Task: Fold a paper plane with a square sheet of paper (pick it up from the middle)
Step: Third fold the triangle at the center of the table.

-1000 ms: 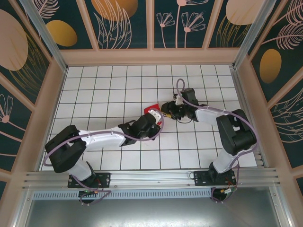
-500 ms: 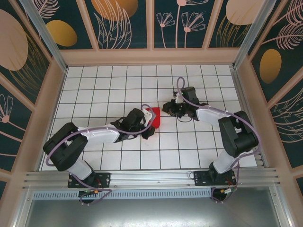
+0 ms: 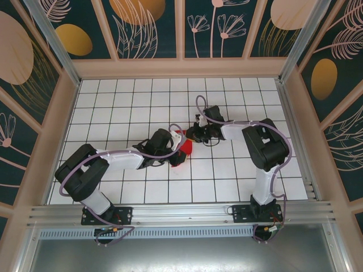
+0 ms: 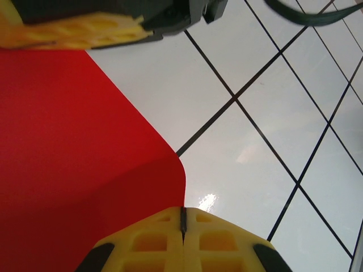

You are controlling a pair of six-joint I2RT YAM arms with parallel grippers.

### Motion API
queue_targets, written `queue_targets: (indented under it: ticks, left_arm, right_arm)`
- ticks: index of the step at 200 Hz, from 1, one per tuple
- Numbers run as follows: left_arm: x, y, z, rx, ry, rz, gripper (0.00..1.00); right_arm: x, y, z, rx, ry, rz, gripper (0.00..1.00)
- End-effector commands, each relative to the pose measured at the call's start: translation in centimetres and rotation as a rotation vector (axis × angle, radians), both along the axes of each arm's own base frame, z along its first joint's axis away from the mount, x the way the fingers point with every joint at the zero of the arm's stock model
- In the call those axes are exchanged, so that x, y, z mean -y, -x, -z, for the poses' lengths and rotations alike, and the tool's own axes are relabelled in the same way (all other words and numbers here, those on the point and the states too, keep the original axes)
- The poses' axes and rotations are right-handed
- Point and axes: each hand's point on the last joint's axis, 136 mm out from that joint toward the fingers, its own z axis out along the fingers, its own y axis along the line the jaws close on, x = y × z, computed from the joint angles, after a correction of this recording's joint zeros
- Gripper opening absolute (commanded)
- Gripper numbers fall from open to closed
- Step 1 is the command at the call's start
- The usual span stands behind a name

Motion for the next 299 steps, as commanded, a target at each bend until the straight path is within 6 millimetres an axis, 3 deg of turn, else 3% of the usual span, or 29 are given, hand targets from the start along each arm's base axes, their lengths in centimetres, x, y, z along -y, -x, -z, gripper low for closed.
queue_targets:
  ticks: [1, 50, 140, 201, 224, 232, 299]
  left_arm:
    - [-0.2, -0.3, 0.4, -0.022, 0.007, -0.013, 0.00]
    - [-1.2, -1.4, 1.5, -0.066, -0.029, -0.069, 0.00]
    - [-3.6, -4.0, 3.1, -0.035, -0.167, -0.204, 0.00]
    - [-3.8, -5.0, 3.0, -0.021, -0.174, -0.232, 0.00]
    - [-3.7, -5.1, 2.8, -0.020, -0.173, -0.229, 0.00]
    - [-3.9, -4.8, 4.0, -0.042, -0.196, -0.226, 0.00]
    - [-4.0, -4.8, 4.1, -0.046, -0.207, -0.228, 0.00]
  right_arm:
    - [0.5, 0.0, 1.6, 0.009, 0.091, -0.021, 0.14]
    - [1.6, 1.1, 4.2, 0.005, 0.202, -0.064, 0.13]
    - [1.6, 1.1, 4.6, 0.010, 0.224, -0.069, 0.13]
    - [1.6, 1.3, 4.8, 0.002, 0.232, -0.068, 0.13]
    - [1.5, 1.3, 4.8, 0.002, 0.231, -0.068, 0.13]
    - [1.5, 1.3, 4.8, 0.001, 0.233, -0.067, 0.13]
    - [1.5, 1.2, 4.7, 0.002, 0.238, -0.066, 0.14]
